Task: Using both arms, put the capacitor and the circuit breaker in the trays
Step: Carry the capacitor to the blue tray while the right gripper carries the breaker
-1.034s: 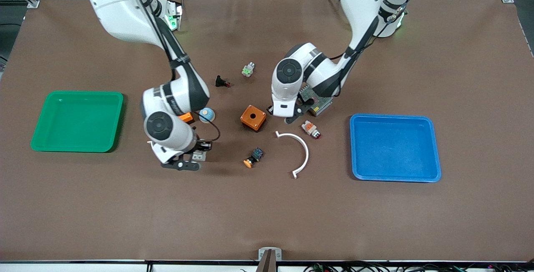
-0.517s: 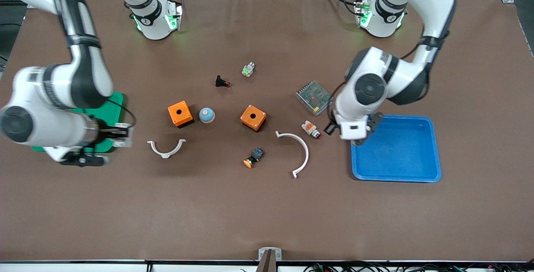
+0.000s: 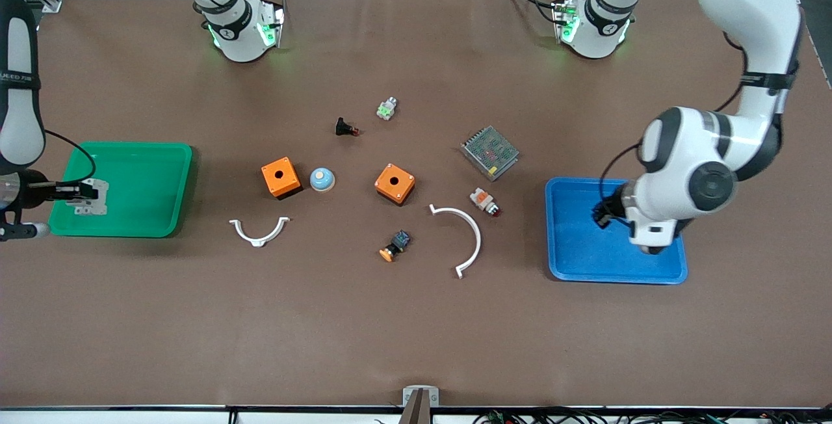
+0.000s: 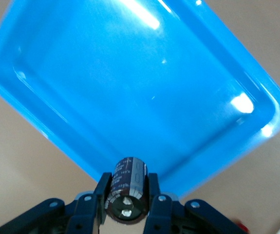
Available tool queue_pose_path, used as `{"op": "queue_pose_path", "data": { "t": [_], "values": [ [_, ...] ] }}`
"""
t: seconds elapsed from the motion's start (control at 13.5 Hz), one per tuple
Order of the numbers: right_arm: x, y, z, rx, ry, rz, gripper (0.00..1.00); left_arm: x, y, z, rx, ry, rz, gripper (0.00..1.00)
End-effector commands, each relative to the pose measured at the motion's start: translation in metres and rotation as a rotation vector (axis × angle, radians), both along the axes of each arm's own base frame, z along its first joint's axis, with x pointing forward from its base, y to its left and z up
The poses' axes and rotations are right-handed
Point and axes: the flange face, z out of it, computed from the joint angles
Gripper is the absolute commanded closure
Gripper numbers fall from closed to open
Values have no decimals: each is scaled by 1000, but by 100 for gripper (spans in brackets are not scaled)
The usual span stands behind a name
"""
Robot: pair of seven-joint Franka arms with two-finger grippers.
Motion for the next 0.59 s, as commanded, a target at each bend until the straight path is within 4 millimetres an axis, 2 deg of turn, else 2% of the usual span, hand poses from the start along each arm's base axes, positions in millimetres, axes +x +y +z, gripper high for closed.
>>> {"op": "queue_pose_path", "data": {
  "t": [0.0,0.15,0.3,0.37,0.52],
  "values": [
    [-21,-26,-25,-14,-36,4,77,5,36,-33,-13,-32,-74,100],
    [-33,-32,-53,-23,-62,-11,76,1,58,-62,6,-77,-107,99],
    [-42,-35,-70,-18,-72,-36,76,-5,73,-92,9,-113,-108,99],
    [-44,-35,-79,-23,-84,-35,76,-7,74,-100,5,-105,-106,97],
    [-50,-38,-100,-41,-125,-42,76,-10,72,-103,2,-96,-110,96]
  ]
}}
